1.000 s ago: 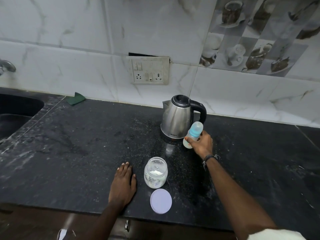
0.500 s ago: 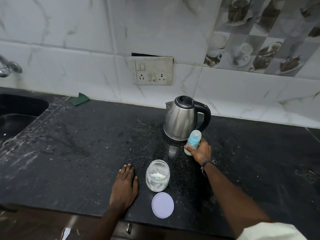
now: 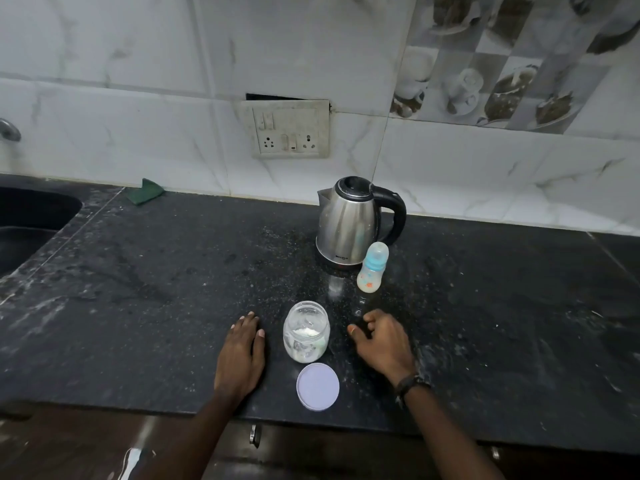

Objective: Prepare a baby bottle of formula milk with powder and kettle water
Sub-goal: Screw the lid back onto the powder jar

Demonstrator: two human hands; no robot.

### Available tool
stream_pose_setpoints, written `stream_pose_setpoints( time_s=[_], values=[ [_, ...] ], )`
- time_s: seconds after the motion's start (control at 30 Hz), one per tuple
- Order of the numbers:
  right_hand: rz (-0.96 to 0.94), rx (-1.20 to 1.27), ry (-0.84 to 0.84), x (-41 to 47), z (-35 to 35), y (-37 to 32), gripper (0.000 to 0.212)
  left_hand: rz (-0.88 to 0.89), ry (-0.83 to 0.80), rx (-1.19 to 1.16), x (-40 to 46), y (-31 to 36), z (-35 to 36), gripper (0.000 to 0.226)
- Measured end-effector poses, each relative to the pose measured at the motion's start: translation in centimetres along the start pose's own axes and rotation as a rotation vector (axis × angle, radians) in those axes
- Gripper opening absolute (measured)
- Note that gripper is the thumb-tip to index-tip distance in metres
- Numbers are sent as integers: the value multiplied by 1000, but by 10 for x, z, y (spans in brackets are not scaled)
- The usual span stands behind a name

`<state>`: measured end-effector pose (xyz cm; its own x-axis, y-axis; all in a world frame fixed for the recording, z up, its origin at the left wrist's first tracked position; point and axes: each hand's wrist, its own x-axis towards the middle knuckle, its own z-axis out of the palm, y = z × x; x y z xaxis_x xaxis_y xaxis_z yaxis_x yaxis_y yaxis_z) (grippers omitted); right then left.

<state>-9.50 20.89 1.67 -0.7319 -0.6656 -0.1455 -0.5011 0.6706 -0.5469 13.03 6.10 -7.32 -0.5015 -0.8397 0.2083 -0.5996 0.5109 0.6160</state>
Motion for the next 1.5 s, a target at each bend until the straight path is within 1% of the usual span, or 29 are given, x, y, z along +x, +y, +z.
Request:
stream_pose_setpoints(
  time_s=[0.1,0.23,0.27,0.33,0.4,0.5,0.57,0.63,0.73,0.8,0.87,0.93,1.0,1.03,1.07,1.17,1.23,1.27,1.3,1.37,1.5],
  values=[
    [-125,-194,-106,-33,9,-15,60,12,27,-164,-6,6,-7,68],
    [-228,-418,-150,-68,28,-35,97,41,37,-333,-10,20,-6,81],
    [-240,-464,-156,-72,34,-37,102,41,34,-354,-10,25,-5,87],
    [-249,-518,-163,-76,43,-39,101,42,24,-386,-11,33,-2,97],
    [-273,-561,-179,-78,48,-39,95,44,7,-410,-11,37,1,101],
    [-347,-628,-171,-81,49,-38,80,39,-14,-439,-12,40,5,102],
    [-355,-633,-174,-81,47,-39,71,32,-8,-456,-12,42,7,102],
    [-323,-614,-202,-78,41,-38,68,15,-5,-481,-13,44,9,103],
    [-214,-551,-231,-66,20,-32,68,-7,-15,-513,-12,43,13,105],
    [-155,-494,-191,-55,-1,-29,63,-19,-25,-530,-11,43,14,108],
    [-139,-402,-99,-42,-21,-29,62,-31,-37,-518,-11,44,14,116],
    [-182,-210,21,-31,-35,-33,60,-36,-56,-488,-10,47,14,128],
    [-249,30,107,-23,-44,-41,47,-50,-79,-468,-9,51,15,136],
    [-287,112,128,-21,-44,-45,39,-60,-88,-466,-9,51,17,138],
    [-332,154,132,-19,-43,-49,36,-64,-93,-468,-9,51,18,137],
    [-453,137,58,-17,-34,-61,39,-58,-88,-495,-10,54,19,122],
    [-492,44,-20,-19,-29,-67,34,-36,-63,-515,-12,61,15,107],
    [-505,-12,-77,-19,-27,-70,37,-35,-50,-524,-13,63,14,101],
    [-519,-71,-144,-20,-26,-72,48,-43,-40,-531,-14,65,12,99],
    [-553,-161,-241,-21,-25,-77,68,-65,-37,-525,-15,67,11,104],
    [-600,-353,-330,-14,-26,-90,79,-95,-63,-501,-15,64,12,108]
  ],
)
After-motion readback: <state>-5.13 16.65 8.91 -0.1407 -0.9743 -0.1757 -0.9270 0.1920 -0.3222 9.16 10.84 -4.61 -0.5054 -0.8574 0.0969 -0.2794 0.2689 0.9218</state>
